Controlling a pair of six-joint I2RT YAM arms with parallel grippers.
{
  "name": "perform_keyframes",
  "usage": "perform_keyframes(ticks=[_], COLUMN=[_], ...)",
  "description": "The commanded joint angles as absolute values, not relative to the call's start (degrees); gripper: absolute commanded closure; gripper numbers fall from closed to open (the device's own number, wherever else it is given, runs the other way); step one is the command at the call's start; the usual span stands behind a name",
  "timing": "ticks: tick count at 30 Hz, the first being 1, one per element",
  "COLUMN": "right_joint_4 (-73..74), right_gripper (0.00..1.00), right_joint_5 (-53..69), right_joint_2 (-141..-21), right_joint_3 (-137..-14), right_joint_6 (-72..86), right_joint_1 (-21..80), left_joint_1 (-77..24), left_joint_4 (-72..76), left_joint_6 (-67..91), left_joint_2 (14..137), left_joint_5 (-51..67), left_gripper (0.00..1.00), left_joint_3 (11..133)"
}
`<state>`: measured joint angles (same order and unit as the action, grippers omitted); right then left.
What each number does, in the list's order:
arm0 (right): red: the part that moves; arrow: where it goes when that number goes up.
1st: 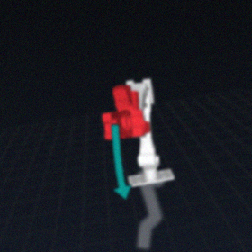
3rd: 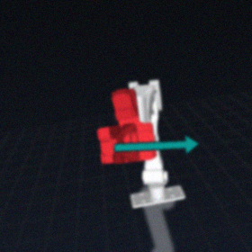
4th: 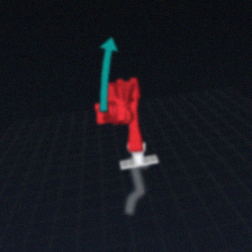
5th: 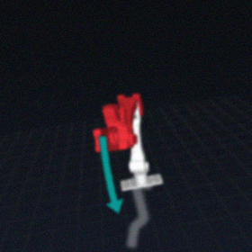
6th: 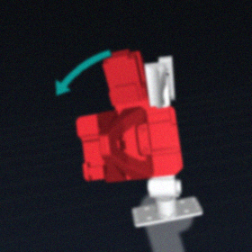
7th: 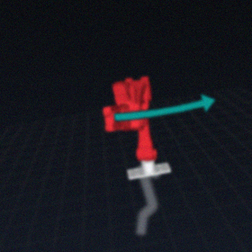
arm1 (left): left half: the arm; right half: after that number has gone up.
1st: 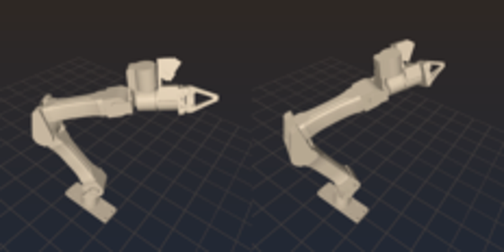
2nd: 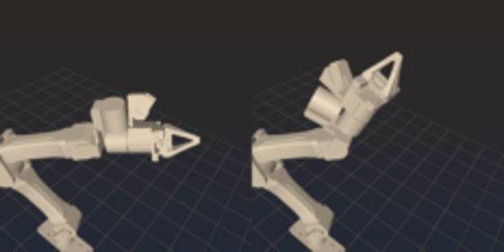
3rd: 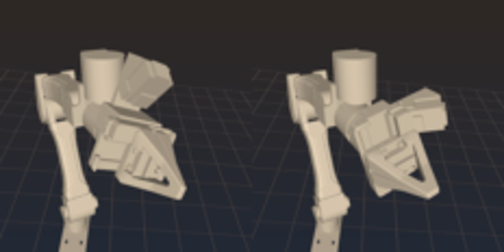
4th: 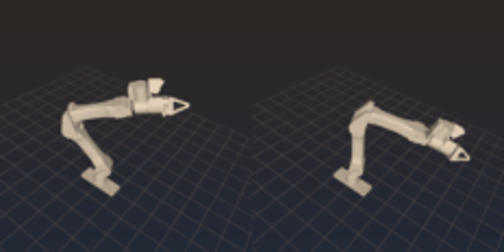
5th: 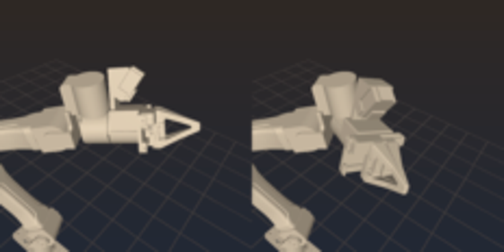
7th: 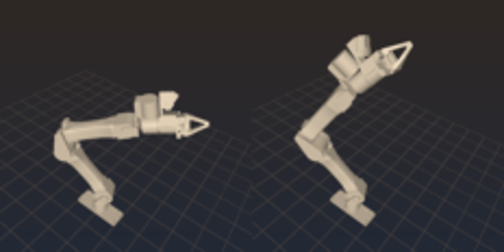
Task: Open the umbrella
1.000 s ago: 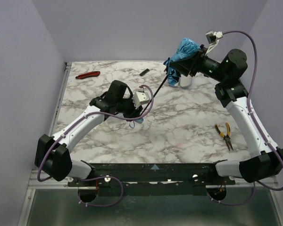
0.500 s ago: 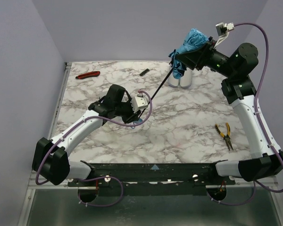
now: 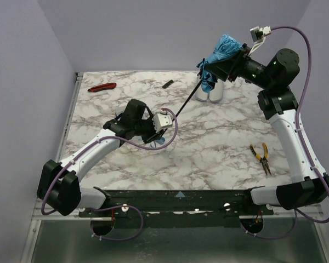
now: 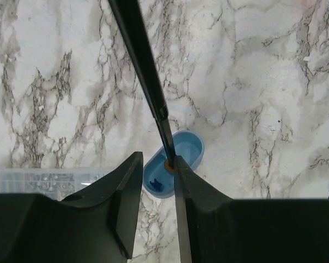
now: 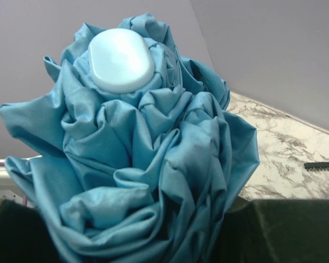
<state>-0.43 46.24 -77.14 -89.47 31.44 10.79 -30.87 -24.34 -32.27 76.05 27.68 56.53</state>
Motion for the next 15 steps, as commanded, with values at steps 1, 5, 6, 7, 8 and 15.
perform_keyframes(ticks=[1,5,6,7,8,15], right_joint_4=[-9.3,-10.7,-10.9,-11.0,-11.3,-14.1], right_gripper=[1.0,1.0,1.0,1.0,1.0,1.0], right_joint_5=[46.1,47.1,47.2,47.4,47.5,47.8], right_joint_2=[-73.1,-71.2,-71.1,-70.9,-70.8,-71.1], right_joint_3=[-86.5,-80.9,-80.3,-79.9,-79.4,-78.7], right_joint_6=[34.1,35.1,35.3,35.5,35.9,39.4], right_joint_1=[9.3,9.3,9.3,9.3,9.3,9.3], left_joint_1=[-30.4,-31.0,-31.4,-31.9,-32.4,-37.2], left_joint_4=[-34.7,-33.1,-32.8,-32.2,-31.3,-27.7], left_joint_6=[-29.2,-22.1,-20.8,-19.8,-18.7,-17.4], left_joint_2=[76.0,74.2,74.0,73.6,73.3,74.6], left_joint_5=[27.5,34.6,36.1,37.5,37.9,33.1], left_gripper=[0.67,0.56,0.52,0.48,0.44,0.36], left_joint_3=[58.3,65.1,66.8,68.5,69.6,72.9])
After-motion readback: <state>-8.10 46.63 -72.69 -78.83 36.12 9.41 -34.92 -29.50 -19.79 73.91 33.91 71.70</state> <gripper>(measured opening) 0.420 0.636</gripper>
